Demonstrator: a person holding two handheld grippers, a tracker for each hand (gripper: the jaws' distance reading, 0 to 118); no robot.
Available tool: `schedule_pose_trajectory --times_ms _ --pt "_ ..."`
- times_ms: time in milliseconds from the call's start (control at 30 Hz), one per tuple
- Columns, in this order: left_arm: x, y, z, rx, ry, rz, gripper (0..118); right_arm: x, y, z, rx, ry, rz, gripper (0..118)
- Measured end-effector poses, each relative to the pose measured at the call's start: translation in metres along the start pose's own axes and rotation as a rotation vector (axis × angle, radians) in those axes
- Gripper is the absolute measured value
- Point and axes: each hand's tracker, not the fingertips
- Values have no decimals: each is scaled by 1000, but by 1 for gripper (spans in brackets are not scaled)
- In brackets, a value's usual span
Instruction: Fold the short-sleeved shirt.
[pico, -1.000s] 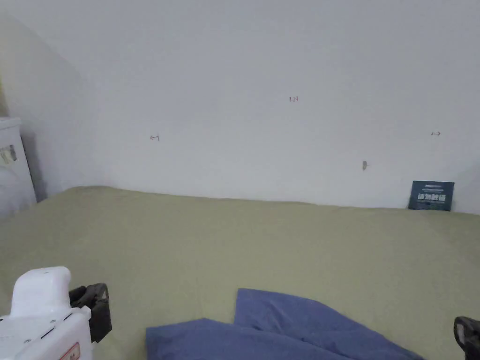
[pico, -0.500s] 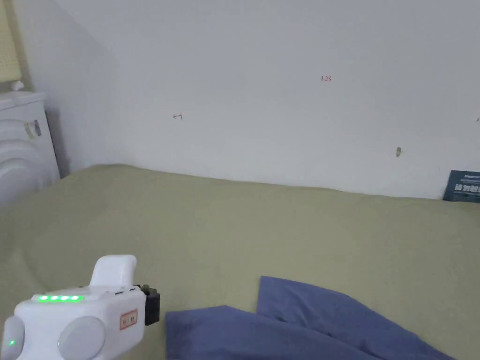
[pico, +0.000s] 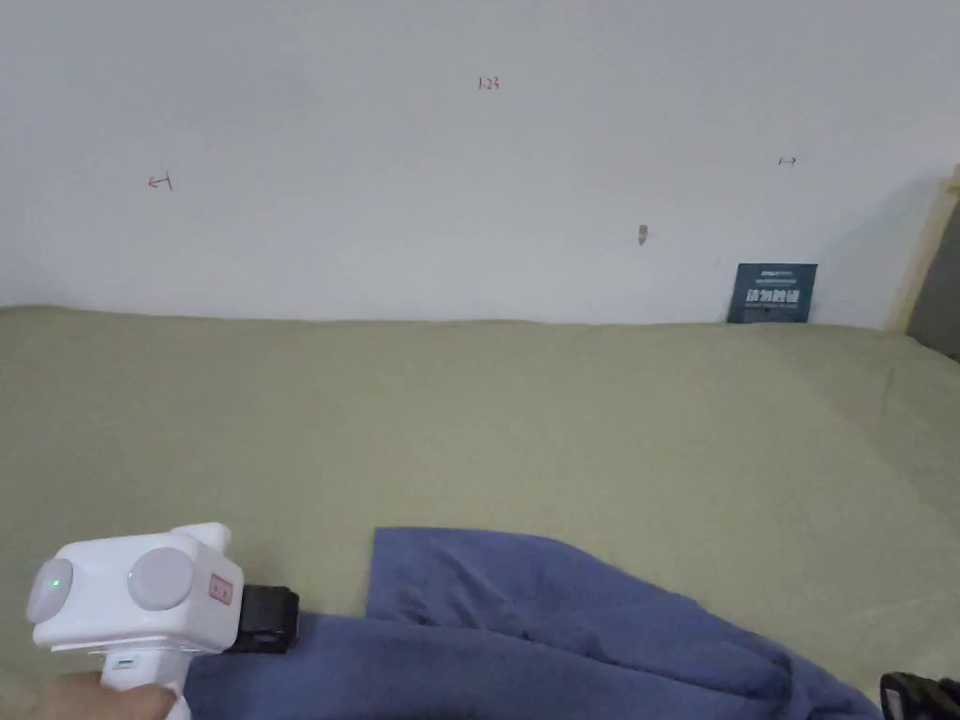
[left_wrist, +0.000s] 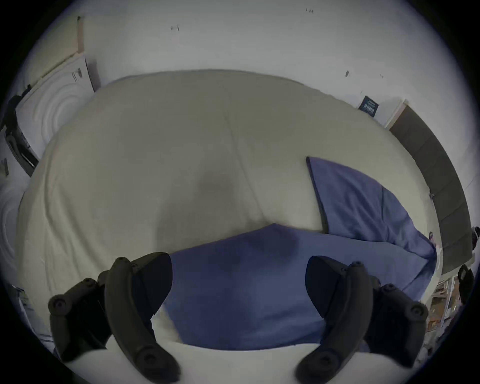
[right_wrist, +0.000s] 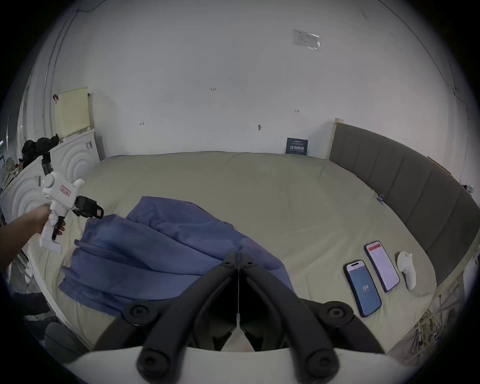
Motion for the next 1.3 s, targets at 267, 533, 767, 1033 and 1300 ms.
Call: schedule_pose_trajectory --times_ms 267,533,767,1033,1300 --pt "0 -25 -4 29 68 15 19 13 -2 -6 -5 -19 -48 0" --pt "15 -21 20 32 -38 3 1 26 12 -53 -149 120 -170 86" --pt "9 -15 52 94 -61 0 1 9 8 -143 -372 107 -90 106" --pt "2 -13 64 134 -91 -54 1 -15 7 -151 -395 57 52 4" --pt "6 1 91 218 -125 -78 1 -11 38 -113 -212 132 -19 4"
